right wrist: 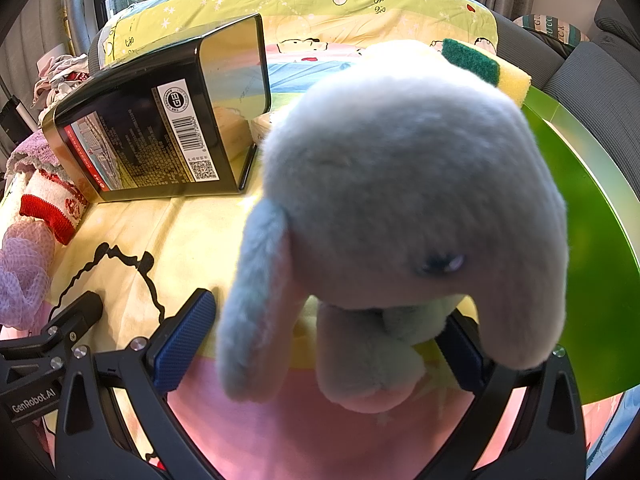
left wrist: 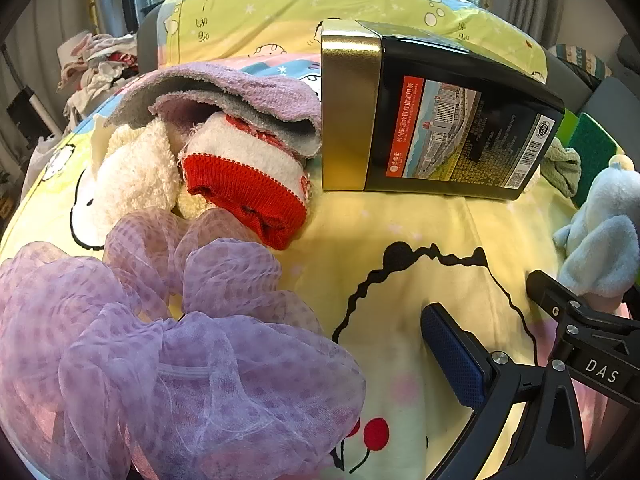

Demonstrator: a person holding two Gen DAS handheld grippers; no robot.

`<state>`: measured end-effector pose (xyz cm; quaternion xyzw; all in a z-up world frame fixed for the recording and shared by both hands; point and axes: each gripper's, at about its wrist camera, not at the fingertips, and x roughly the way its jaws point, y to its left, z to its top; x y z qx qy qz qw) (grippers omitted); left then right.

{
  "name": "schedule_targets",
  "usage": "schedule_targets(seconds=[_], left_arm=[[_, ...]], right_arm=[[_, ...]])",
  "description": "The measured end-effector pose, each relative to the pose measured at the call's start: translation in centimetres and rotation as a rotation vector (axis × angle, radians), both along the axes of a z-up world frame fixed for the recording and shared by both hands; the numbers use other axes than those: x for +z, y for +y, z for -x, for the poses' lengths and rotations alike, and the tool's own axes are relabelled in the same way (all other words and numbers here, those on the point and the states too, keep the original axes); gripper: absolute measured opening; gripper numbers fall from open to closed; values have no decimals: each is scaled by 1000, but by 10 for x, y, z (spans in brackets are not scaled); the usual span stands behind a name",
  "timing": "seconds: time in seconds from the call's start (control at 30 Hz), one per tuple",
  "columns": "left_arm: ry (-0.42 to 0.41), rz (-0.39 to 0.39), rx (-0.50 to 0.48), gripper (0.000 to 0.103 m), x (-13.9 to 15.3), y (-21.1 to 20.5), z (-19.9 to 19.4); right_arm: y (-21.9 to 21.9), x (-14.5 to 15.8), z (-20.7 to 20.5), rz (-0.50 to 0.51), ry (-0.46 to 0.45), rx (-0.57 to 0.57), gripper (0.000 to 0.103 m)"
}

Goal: Organize soft objects

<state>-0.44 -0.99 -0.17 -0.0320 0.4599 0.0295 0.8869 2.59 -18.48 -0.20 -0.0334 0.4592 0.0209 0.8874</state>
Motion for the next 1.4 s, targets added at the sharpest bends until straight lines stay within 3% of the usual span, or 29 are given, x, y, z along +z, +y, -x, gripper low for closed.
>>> schedule_targets(seconds=[0.43, 0.57, 0.77, 0.93, 1.17, 1.27, 1.4], left_arm=[[18, 33, 30, 103, 9, 10, 7], [30, 135, 39, 103, 30, 16, 25], [-26, 203, -2, 103, 58, 24, 47], [-98, 199, 63, 103, 73, 53, 59], [-137, 204, 125, 103, 83, 89, 64], [-133, 228, 143, 103, 85, 106, 66], [-147, 226, 153, 103, 87, 119, 72]], right_arm=[[0, 0, 0, 0, 0, 0, 102], [-1, 0, 0, 0, 0, 0, 102], [-1, 0, 0, 0, 0, 0, 102], [-1, 0, 0, -1, 0, 0, 102], [-3, 4, 0, -7, 16, 4, 103], [-9, 10, 6, -35, 24, -2, 102], [-12, 36, 19, -148, 48, -9, 101]])
